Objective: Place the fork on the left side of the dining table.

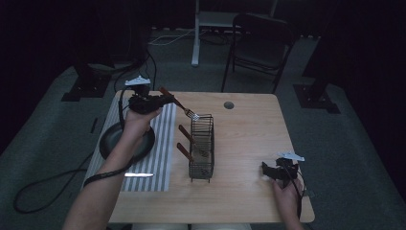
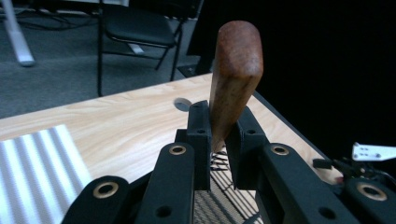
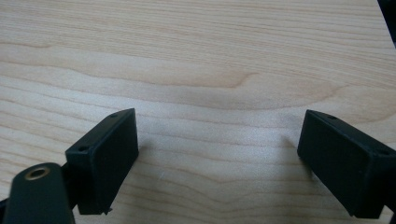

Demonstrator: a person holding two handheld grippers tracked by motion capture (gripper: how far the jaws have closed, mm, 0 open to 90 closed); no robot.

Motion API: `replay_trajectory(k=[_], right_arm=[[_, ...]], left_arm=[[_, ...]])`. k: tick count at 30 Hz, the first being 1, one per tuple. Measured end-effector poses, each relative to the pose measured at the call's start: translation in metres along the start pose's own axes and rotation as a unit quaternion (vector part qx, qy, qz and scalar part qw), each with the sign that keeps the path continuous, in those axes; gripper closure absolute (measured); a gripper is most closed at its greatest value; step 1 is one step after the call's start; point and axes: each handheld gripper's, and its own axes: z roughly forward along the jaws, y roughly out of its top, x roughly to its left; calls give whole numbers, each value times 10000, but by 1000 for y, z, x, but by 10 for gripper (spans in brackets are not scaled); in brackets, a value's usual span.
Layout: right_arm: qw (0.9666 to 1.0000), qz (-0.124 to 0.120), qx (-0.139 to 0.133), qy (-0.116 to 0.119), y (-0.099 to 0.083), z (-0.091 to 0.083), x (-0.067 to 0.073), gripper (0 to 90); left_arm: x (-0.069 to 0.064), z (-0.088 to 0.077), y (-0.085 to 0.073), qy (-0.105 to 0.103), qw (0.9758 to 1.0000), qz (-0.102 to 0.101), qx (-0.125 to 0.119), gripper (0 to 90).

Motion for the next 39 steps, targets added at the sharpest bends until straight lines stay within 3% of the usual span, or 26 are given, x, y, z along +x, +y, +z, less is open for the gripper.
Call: replay_trajectory(k=[7, 19, 30, 33, 39], right_arm=[[10000, -5, 2, -1, 0, 0, 0, 120], [10000, -6, 2, -1, 0, 0, 0, 120], [10000, -4, 1, 0, 0, 0, 0, 120], [10000, -6, 2, -2, 0, 0, 0, 120], [10000, -5, 2, -1, 0, 0, 0, 120]], left_arm=[[15, -13, 0, 272, 9996, 10, -41, 805], [52, -18, -15, 708, 9971, -286, -71, 805], [88, -16, -37, 1071, 9917, -697, -119, 805], [98, -14, -43, 1188, 9896, -807, -87, 805], [119, -15, -53, 1414, 9828, -1173, -187, 805]])
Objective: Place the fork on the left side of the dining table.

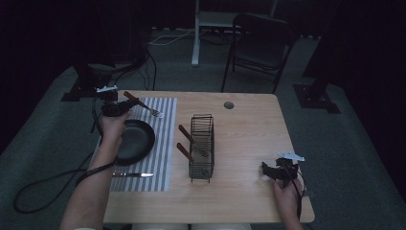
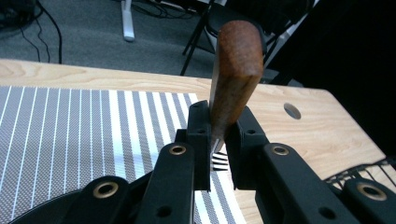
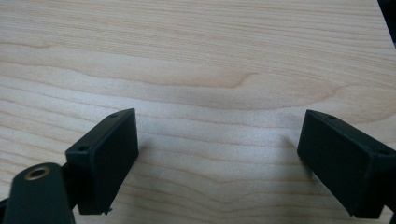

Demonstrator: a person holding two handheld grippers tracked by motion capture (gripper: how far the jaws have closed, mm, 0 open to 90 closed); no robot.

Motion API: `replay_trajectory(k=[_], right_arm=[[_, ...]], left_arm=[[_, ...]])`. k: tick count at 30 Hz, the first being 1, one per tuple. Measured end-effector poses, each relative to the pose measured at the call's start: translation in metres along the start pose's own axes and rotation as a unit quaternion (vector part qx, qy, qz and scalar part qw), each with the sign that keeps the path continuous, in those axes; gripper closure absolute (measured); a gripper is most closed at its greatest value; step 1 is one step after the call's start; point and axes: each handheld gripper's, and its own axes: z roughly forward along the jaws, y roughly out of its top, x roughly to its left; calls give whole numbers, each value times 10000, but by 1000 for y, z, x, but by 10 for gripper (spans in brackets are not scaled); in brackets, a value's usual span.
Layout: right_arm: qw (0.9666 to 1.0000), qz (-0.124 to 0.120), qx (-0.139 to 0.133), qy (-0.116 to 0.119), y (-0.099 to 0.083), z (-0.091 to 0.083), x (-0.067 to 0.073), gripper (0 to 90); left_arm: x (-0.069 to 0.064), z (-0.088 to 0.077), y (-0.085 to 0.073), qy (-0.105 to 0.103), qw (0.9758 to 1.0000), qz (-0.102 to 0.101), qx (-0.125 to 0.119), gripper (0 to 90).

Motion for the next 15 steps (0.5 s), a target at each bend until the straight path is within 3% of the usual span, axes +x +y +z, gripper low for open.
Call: replay_trajectory(k=[3, 5, 6, 8, 15], right_arm=[[10000, -1, -1, 0, 0, 0, 0, 120], [10000, -1, -1, 0, 0, 0, 0, 120], [10000, -2, 0, 0, 0, 0, 0, 120], [10000, -2, -1, 0, 0, 0, 0, 120], [10000, -1, -1, 0, 0, 0, 0, 120]], left_arm=[[9, 2, -2, 183, 9998, -79, -97, 805], [13, 2, -3, 189, 9996, -175, -139, 805], [21, 4, -7, 130, 9989, -416, -168, 805], [25, 7, -9, 279, 9988, -377, -108, 805], [44, 16, -19, 450, 9973, -585, -11, 805]])
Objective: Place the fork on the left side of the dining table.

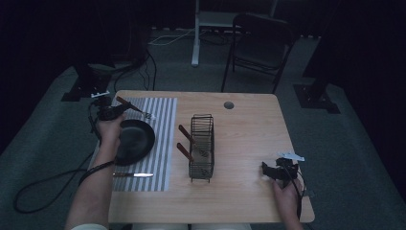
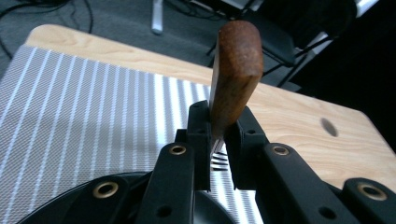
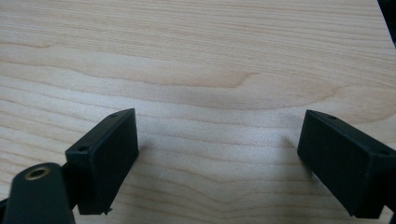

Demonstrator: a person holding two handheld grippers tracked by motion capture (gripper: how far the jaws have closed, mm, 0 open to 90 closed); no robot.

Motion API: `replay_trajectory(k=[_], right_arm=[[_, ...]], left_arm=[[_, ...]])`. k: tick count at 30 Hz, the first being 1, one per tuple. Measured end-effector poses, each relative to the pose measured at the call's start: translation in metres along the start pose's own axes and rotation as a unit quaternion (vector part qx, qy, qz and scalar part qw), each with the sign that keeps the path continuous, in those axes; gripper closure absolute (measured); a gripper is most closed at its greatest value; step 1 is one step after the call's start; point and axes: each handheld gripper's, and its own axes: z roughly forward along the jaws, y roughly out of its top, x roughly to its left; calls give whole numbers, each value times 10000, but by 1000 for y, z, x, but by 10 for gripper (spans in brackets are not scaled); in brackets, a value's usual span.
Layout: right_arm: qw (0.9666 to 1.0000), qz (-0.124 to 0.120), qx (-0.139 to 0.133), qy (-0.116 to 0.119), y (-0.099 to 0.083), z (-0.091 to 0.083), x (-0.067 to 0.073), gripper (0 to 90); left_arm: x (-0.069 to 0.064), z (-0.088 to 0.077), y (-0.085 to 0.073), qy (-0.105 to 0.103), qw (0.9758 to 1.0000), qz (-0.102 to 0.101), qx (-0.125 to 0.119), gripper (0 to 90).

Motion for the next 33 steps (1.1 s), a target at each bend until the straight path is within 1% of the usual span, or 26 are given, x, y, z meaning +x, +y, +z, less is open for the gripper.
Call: replay_trajectory(k=[1, 4, 6, 8, 9, 10, 12, 14, 15, 17, 19, 20, 21, 22, 24, 26, 27, 28, 30, 32, 33], right_arm=[[10000, -2, -1, -1, 0, 0, 0, 120], [10000, 0, -1, -1, 0, 0, 0, 120], [10000, -1, -1, -1, 0, 0, 0, 120], [10000, -1, -1, 0, 0, 0, 0, 120], [10000, 0, -1, -1, 0, 0, 0, 120], [10000, -1, 0, -1, 0, 0, 0, 120], [10000, -1, -1, -1, 0, 0, 0, 120], [10000, -1, -1, -1, 0, 0, 0, 120], [10000, -1, -1, 0, 0, 0, 0, 120], [10000, -1, -1, -1, 0, 0, 0, 120], [10000, -1, -1, 0, 0, 0, 0, 120], [10000, -1, -1, -1, 0, 0, 0, 120], [10000, -1, -1, -1, 0, 0, 0, 120], [10000, 0, 0, -1, 0, 0, 0, 120], [10000, -1, 0, 0, 0, 0, 0, 120], [10000, -2, -1, -1, 0, 0, 0, 120], [10000, -1, -1, -1, 0, 0, 0, 120], [10000, -3, -2, -1, 0, 0, 0, 120], [10000, -1, -1, -1, 0, 0, 0, 120], [10000, -2, -1, -1, 0, 0, 0, 120], [10000, -2, -1, -1, 0, 0, 0, 120]], left_arm=[[2, 2, -1, 20, 10000, -28, 1, 805], [9, 10, -4, 42, 9998, -205, 34, 805], [12, 14, -5, -35, 9995, -329, 8, 805], [12, 19, -6, 8, 9994, -342, 28, 805], [13, 21, -6, -36, 9994, -337, 75, 805], [13, 22, -6, -40, 9992, -408, 31, 805], [16, 24, -7, -71, 9990, -433, 5, 805], [20, 24, -8, -78, 9987, -504, -23, 804], [22, 24, -9, -70, 9981, -617, -26, 802], [27, 26, -12, -86, 9962, -868, -69, 801], [32, 26, -14, -150, 9945, -1035, -68, 800], [35, 26, -15, -180, 9933, -1144, -59, 800], [38, 27, -16, -224, 9915, -1279, -37, 799], [41, 29, -19, -305, 9891, -1444, 9, 799], [44, 33, -23, -355, 9859, -1633, 13, 796], [44, 37, -27, -443, 9841, -1717, 56, 791], [44, 39, -28, -395, 9846, -1699, 84, 783], [44, 40, -29, -372, 9845, -1711, 96, 774], [45, 42, -31, -397, 9820, -1843, 69, 772], [48, 43, -31, -396, 9808, -1911, 59, 768], [50, 43, -31, -429, 9790, -1991, 73, 767]])
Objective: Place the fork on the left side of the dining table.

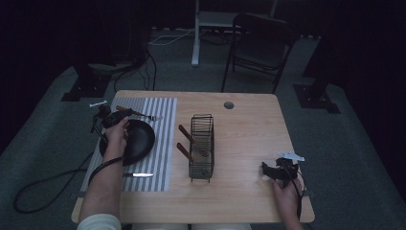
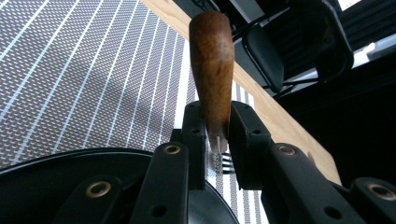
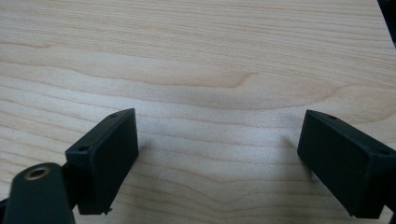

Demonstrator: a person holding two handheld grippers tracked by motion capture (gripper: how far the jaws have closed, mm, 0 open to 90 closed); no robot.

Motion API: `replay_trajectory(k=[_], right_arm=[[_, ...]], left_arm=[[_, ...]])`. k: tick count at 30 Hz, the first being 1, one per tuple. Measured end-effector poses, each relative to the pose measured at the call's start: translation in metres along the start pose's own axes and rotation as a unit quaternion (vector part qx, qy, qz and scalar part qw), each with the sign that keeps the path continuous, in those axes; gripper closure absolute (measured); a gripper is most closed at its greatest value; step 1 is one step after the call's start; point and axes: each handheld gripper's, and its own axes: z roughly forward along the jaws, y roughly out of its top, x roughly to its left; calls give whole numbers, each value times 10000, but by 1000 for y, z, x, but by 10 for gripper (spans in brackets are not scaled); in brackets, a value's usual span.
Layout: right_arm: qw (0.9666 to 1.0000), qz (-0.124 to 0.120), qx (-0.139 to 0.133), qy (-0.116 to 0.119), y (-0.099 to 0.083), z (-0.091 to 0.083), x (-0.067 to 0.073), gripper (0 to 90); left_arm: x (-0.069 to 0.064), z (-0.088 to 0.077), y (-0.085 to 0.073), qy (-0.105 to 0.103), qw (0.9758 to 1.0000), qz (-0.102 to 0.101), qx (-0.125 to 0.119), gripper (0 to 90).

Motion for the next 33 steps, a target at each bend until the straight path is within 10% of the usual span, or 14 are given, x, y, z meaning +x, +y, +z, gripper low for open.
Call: replay_trajectory(k=[6, 23, 27, 33], right_arm=[[10000, 1, 1, 0, 0, 0, 0, 120], [10000, 0, 0, -1, 0, 0, 0, 120], [10000, 0, 0, 0, 0, 0, 0, 120], [10000, 1, 0, 0, 0, 0, 0, 120]], left_arm=[[9, 2, 1, 47, 9994, -307, 117, 702], [-8, 5, 5, 902, 9953, 328, -107, 342], [-13, 9, 6, 1543, 9853, 704, 226, 294], [-13, 11, 4, 1892, 9769, 944, 308, 277]])
